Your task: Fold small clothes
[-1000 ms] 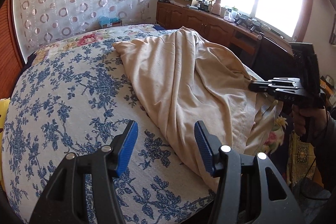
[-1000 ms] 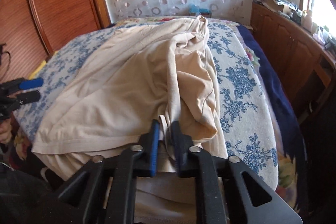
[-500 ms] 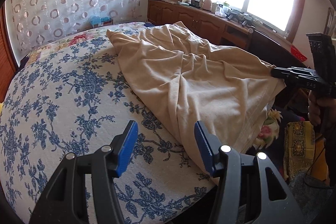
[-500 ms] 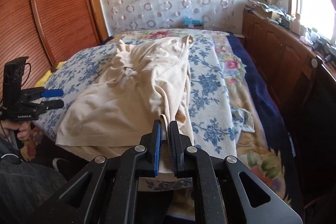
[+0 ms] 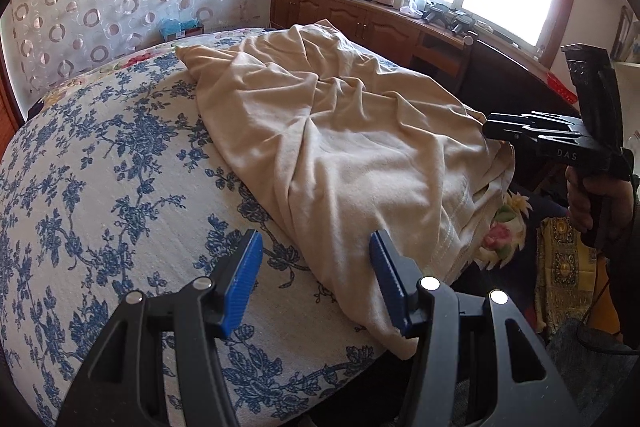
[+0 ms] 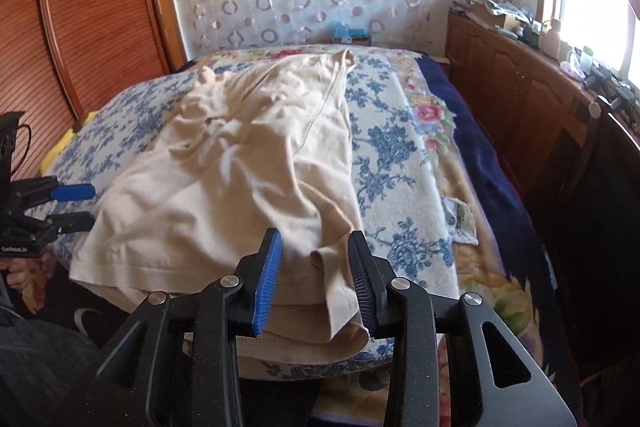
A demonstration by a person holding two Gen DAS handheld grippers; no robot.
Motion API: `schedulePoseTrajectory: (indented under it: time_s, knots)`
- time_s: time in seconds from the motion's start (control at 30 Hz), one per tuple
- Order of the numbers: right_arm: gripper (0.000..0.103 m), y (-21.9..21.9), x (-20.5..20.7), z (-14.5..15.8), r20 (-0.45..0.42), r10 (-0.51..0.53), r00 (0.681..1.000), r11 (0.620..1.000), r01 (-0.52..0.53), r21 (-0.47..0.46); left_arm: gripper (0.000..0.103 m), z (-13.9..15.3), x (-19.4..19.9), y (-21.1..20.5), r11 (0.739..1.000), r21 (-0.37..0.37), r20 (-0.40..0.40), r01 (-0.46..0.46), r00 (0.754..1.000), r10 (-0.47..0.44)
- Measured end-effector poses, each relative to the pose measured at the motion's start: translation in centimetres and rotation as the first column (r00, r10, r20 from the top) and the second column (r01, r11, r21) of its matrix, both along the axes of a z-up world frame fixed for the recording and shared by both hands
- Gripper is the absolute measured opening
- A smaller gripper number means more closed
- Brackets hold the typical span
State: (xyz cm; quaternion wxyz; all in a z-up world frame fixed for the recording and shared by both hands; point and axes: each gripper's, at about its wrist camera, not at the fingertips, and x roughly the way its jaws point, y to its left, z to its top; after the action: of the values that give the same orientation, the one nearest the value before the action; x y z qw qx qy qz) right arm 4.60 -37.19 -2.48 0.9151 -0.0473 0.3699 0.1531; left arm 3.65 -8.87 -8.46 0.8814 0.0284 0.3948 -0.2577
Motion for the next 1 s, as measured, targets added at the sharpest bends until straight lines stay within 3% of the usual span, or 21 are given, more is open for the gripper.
schedulePoseTrajectory:
  time_s: [0.07,0.17,0.23,0.47,0.6,0.83,1.0]
  knots:
    - [0.032,0.3,-0.2,-0.4,-0.005,0.005,1.0,1.0,-0.005,-0.005,0.055,-0.2,0.0,-0.1,1.0,-0.001,-0.007,0.002,1.0,-0.002]
    - [0.005,0.7,-0.3,-0.8,-0.007,0.02,1.0,0.999,-0.021,-0.042,0.055,-0.4,0.1,-0.1,1.0,0.002,-0.014,-0.002,1.0,0.002]
    - [0.001,0.6,-0.8,-0.4,0.018,0.027,0.999,0.998,-0.026,-0.052,0.055,-0.4,0.1,0.0,1.0,0.002,-0.014,-0.007,1.0,0.007]
    - [0.0,-2.1,-3.1,2.2,0.046,-0.007,0.999,0.999,0.008,-0.032,0.055,-0.2,-0.1,0.1,1.0,-0.006,-0.008,-0.007,1.0,0.007]
    - [0.0,-2.4,-3.2,2.1,0.001,0.021,1.0,0.999,-0.021,-0.033,0.055,-0.1,-0.2,0.1,1.0,-0.003,-0.009,-0.005,1.0,0.005]
    - [0.0,-3.0,-2.6,0.4,-0.062,-0.024,0.998,0.985,0.013,-0.173,0.055,0.1,-0.2,0.5,1.0,-0.013,-0.003,-0.027,1.0,0.027]
    - [0.0,-3.9,-2.7,1.6,-0.005,-0.034,0.999,0.994,0.034,-0.101,0.055,0.0,-0.1,0.3,1.0,-0.012,-0.004,-0.023,1.0,0.023]
